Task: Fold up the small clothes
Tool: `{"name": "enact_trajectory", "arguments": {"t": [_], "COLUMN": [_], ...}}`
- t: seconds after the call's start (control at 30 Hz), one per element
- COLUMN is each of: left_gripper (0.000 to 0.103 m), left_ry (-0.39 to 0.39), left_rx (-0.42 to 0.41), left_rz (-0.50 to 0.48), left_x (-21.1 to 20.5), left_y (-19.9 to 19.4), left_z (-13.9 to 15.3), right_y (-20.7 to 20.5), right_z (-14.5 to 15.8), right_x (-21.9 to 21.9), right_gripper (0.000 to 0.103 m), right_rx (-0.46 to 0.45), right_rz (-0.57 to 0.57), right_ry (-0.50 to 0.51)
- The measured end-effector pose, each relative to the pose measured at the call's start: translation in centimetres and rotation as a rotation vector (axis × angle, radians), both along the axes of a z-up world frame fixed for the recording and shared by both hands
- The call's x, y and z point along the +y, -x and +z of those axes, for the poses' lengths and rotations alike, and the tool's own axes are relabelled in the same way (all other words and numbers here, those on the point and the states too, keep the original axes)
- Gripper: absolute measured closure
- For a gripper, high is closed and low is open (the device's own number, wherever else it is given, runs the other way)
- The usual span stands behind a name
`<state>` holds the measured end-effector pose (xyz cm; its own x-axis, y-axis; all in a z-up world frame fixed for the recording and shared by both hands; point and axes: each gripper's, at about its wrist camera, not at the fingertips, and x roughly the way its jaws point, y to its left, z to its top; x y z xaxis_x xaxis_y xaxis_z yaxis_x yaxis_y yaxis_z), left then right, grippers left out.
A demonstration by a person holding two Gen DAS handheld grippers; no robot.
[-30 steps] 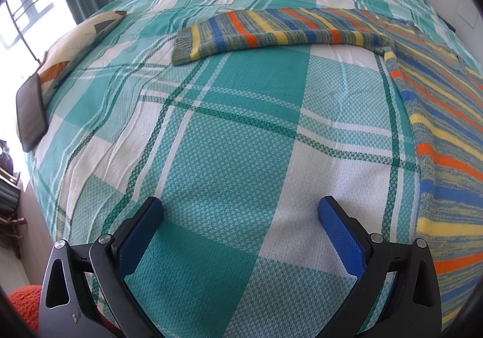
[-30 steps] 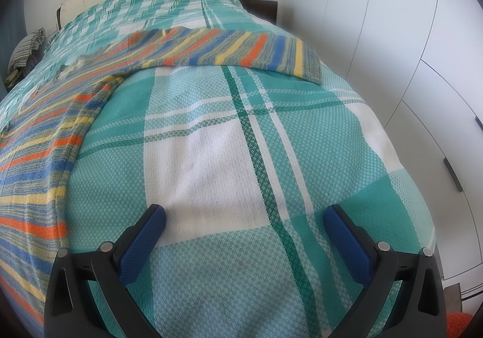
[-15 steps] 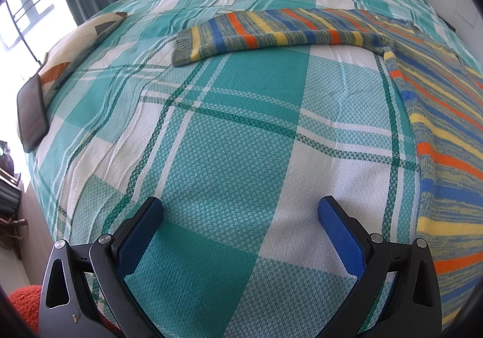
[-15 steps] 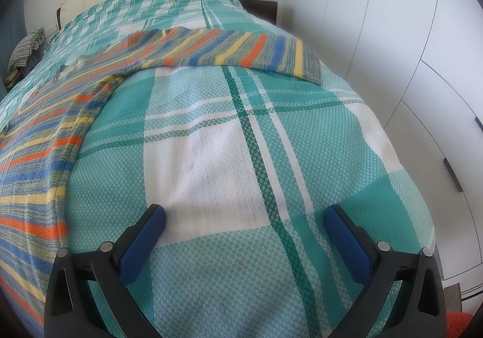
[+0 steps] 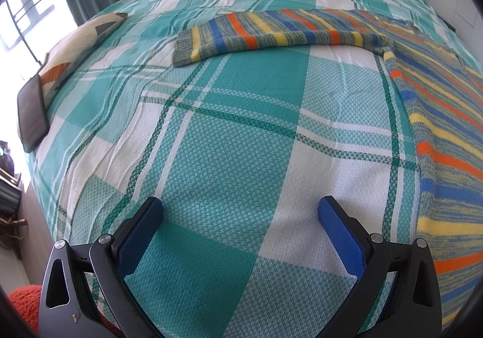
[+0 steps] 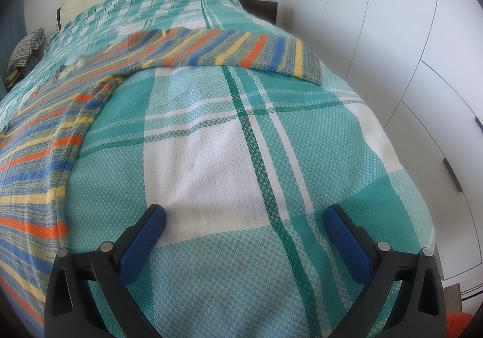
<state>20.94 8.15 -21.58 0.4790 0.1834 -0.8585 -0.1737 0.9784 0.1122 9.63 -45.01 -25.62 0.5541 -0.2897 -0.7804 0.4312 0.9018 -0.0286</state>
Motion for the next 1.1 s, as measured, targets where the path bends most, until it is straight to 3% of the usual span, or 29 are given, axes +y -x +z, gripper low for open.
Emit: {"name": "enact_trajectory", "arguments": {"t": [1.1], "left_gripper": [0.0], "left_ry": [-0.002], "left_rx": [0.0], "left_rz": [0.0], "left_x": [0.0], "left_y": [0.02], "left_z": [-0.03], "right_y": [0.07], "right_z": [-0.07], "right_x": [0.3], "right_gripper": [0.0], "right_rx": [-0.001], "right_rz": [-0.001], "right_ry": [0.004]}}
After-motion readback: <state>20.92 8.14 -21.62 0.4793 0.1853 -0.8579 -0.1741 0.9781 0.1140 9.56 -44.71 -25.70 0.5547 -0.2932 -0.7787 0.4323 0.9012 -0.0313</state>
